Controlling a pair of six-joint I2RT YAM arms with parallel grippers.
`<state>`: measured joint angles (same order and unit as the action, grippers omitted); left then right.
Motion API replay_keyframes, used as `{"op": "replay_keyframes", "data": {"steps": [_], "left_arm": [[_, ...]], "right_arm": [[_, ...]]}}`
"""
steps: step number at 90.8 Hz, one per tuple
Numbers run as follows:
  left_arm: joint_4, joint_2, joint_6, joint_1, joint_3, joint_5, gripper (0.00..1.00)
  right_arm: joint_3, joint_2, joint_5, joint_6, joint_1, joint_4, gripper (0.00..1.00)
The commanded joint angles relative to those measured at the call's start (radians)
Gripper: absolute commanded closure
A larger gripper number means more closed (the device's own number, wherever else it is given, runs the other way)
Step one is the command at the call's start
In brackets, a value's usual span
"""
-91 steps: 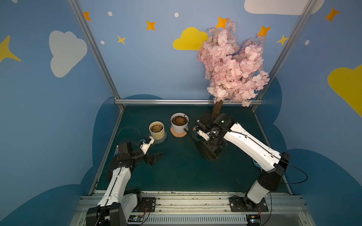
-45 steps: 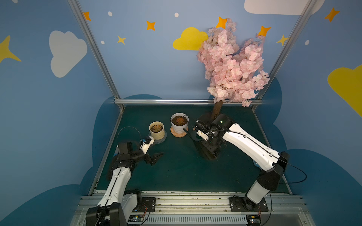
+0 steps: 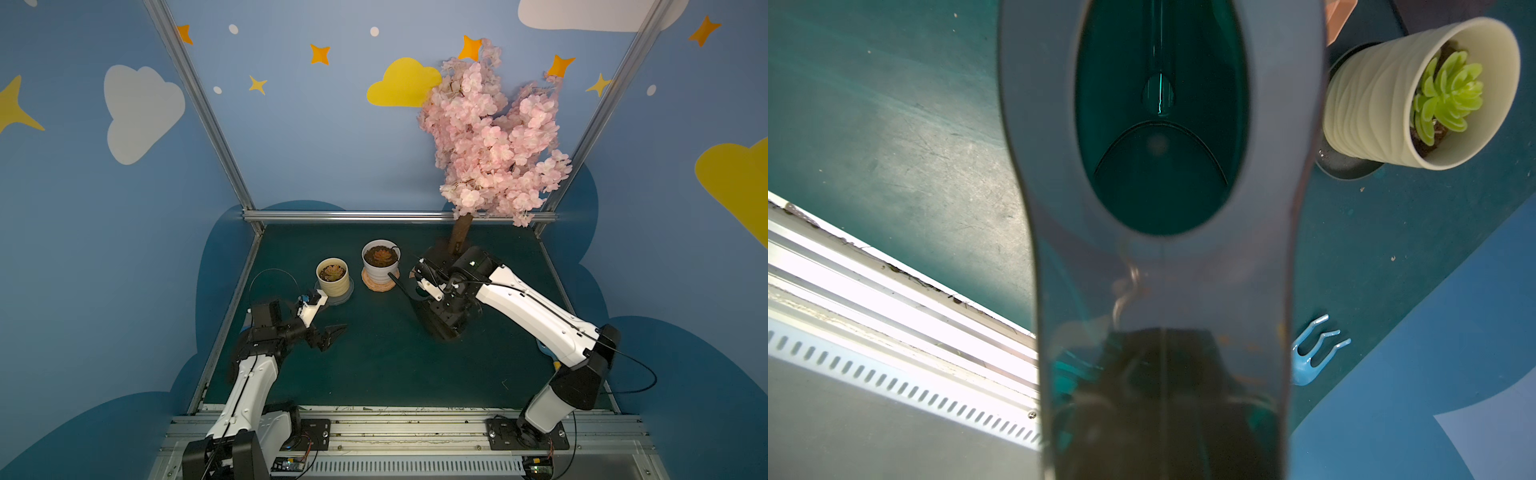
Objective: Water the succulent around the soil edge
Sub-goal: Water the soil of the potted plant with water.
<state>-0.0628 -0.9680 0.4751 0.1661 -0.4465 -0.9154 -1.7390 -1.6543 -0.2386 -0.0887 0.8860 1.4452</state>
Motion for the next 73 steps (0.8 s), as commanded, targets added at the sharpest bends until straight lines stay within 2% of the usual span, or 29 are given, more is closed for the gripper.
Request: {"op": "replay_keyframes", "data": {"steps": [1, 73], "left_arm": [[-0.019, 0.003, 0.013, -0.005, 0.003, -0.005, 0.0], [-0.011, -0.002, 0.014, -0.01, 0.009, 0.002, 0.0]], "right_arm": [[0.03, 0.07, -0.009, 0.007, -0.001, -0.079, 1.0], [0.34, 0.353, 0.039, 0.036, -0.004, -0.429, 1.0]]}}
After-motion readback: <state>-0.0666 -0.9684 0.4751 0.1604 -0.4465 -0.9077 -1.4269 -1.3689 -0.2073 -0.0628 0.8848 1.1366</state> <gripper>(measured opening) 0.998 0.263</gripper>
